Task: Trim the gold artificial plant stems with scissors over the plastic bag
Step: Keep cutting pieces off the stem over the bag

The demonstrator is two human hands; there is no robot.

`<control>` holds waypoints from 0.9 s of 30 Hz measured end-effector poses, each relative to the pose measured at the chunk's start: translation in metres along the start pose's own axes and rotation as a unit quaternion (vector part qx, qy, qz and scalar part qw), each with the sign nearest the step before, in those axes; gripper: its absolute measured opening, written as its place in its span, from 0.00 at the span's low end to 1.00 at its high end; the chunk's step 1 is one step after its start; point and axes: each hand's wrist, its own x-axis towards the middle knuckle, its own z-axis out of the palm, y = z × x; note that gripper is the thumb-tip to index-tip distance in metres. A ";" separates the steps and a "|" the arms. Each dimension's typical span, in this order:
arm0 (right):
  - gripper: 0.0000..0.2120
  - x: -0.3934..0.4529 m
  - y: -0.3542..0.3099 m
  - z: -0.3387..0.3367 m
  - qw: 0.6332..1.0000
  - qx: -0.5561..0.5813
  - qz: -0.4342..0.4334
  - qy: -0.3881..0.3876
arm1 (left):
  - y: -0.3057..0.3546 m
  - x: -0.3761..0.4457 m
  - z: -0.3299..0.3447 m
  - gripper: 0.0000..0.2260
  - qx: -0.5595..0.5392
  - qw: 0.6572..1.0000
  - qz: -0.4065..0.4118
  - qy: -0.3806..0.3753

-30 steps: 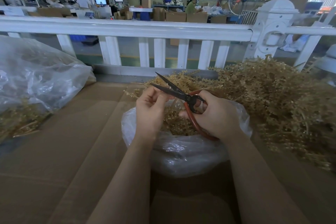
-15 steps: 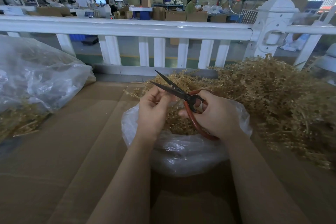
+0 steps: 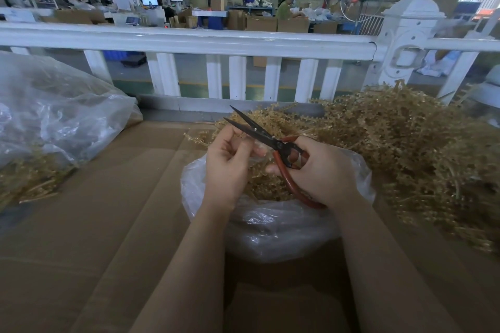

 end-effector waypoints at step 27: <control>0.08 0.013 -0.001 -0.002 0.934 0.335 0.127 -0.002 | 0.004 0.003 -0.005 0.05 -0.084 0.984 -0.158 0.012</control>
